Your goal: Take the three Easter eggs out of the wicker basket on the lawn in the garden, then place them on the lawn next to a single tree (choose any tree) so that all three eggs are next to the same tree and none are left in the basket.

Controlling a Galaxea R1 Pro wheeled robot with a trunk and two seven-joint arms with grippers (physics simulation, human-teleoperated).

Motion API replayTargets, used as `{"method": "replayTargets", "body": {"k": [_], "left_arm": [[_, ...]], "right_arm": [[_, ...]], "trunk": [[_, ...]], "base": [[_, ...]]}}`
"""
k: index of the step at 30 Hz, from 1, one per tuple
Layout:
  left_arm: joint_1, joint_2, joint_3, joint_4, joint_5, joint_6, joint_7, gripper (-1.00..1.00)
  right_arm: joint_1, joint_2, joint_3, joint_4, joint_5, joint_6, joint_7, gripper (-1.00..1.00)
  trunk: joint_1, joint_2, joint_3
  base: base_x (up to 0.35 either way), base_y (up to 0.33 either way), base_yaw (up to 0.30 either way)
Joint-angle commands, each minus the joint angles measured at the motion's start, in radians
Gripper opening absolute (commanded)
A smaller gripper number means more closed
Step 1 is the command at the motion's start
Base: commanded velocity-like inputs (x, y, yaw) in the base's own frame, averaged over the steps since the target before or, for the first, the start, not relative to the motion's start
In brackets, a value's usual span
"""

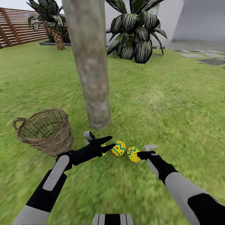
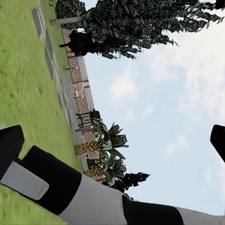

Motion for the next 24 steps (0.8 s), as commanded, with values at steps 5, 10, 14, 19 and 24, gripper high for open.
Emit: {"method": "replayTargets", "body": {"k": [5, 10, 14, 19, 24], "left_arm": [[-0.001, 0.009, -0.004, 0.012, -0.004, 0.003, 0.015, 1.0], [0.01, 0.049, -0.024, 0.015, -0.002, 0.004, 0.093, 1.0], [0.048, 0.085, -0.055, 0.03, -0.004, 0.002, 0.149, 1.0], [0.108, 0.125, -0.061, 0.043, -0.006, 0.0, 0.225, 1.0], [0.149, 0.162, -0.061, 0.082, -0.008, -0.006, 0.242, 1.0]], "right_arm": [[0.006, -0.009, 0.003, 0.01, -0.012, 0.005, -0.007, 1.0], [0.011, -0.031, -0.006, 0.015, -0.035, 0.005, -0.007, 1.0], [0.035, -0.038, -0.007, 0.041, -0.055, 0.005, -0.007, 1.0], [0.045, -0.039, -0.007, 0.091, -0.058, 0.005, -0.007, 1.0], [0.052, -0.036, -0.007, 0.159, -0.057, -0.003, -0.005, 1.0]], "trunk": [[-0.002, 0.001, 0.019], [-0.005, 0.002, 0.038], [-0.006, 0.003, 0.054], [-0.009, 0.004, 0.073], [-0.011, 0.005, 0.092]], "base": [[0.0, 0.0, 0.0], [0.0, 0.0, 0.0], [0.0, 0.0, 0.0], [0.0, 0.0, 0.0], [0.0, 0.0, 0.0]]}}
